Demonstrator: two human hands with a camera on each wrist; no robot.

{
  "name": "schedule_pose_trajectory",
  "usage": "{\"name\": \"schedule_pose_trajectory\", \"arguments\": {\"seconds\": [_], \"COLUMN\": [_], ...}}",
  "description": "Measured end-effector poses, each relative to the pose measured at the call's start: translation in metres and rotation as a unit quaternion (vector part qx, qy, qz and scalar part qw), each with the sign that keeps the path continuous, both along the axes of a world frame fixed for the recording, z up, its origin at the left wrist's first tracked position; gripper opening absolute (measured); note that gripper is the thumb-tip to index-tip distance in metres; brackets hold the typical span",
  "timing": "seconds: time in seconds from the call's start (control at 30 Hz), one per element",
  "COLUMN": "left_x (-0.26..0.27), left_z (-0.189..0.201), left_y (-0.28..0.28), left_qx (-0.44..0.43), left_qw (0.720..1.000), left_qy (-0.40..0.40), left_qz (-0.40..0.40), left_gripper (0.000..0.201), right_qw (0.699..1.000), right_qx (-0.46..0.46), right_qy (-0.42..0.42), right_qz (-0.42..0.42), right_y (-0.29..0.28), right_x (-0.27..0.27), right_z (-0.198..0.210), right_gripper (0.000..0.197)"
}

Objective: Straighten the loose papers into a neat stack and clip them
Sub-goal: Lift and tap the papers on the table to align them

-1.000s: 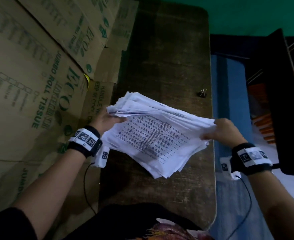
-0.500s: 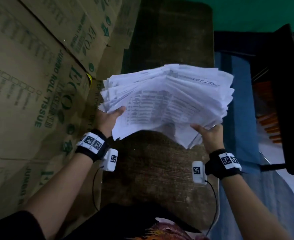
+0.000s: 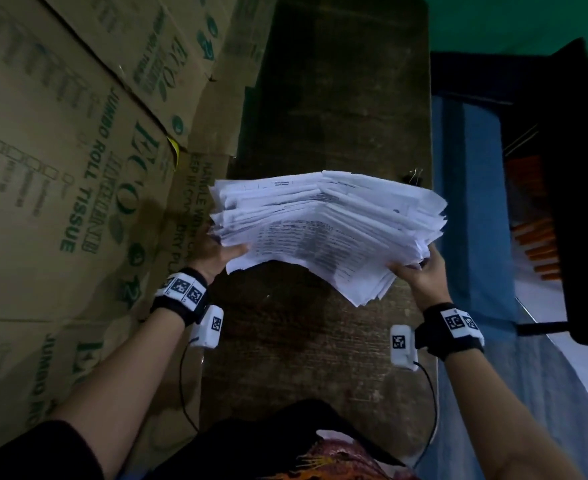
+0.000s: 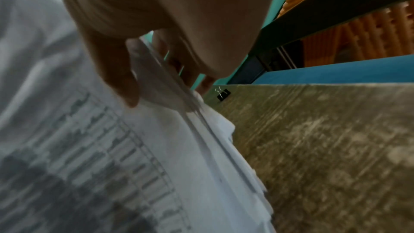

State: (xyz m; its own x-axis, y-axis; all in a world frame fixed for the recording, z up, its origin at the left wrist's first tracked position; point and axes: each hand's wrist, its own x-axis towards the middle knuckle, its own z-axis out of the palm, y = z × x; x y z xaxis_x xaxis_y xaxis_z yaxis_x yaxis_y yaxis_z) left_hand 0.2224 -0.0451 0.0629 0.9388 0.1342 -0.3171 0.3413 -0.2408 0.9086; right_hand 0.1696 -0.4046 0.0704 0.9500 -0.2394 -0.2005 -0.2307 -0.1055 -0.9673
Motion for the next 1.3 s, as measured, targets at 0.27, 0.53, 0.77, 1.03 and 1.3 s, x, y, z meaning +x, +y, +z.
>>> {"name": "schedule_pose_trajectory", "arguments": {"seconds": [0.27,0.53,0.77,1.03,1.3], "left_x": [0.016,-0.013,0.011,0.023,0.024], "left_z": [0.016,0.006,-0.007,-0.009,0.015], "left_y": [-0.019,-0.001,-0.001,-0.001,0.018], "left_qx": [-0.058,-0.006,-0.023,-0.089,-0.142], "left_qw": [0.980,1.000,0.996,0.996,0.984], "left_qy": [-0.065,-0.014,0.078,0.015,-0.012], "left_qz": [0.178,0.014,-0.045,0.010,-0.106], "left_gripper": [0.036,0.048,0.040,0.038,0.058], "right_qw": [0.994,0.998,0.998,0.999,0.990], "right_qx": [-0.016,-0.011,-0.006,-0.033,-0.104], "right_qy": [-0.082,-0.050,0.018,-0.007,-0.023], "right_qz": [-0.073,-0.040,-0.064,-0.008,0.090], "right_y": [0.034,0.011,0.029,0.029,-0.009], "right_x": [0.017,-0.001,0.007,0.014,0.014], "right_z": [0.019,-0.007,-0.016,0.001,0.008], "right_gripper": [0.026,0.041,0.027,0.032,0.047]}}
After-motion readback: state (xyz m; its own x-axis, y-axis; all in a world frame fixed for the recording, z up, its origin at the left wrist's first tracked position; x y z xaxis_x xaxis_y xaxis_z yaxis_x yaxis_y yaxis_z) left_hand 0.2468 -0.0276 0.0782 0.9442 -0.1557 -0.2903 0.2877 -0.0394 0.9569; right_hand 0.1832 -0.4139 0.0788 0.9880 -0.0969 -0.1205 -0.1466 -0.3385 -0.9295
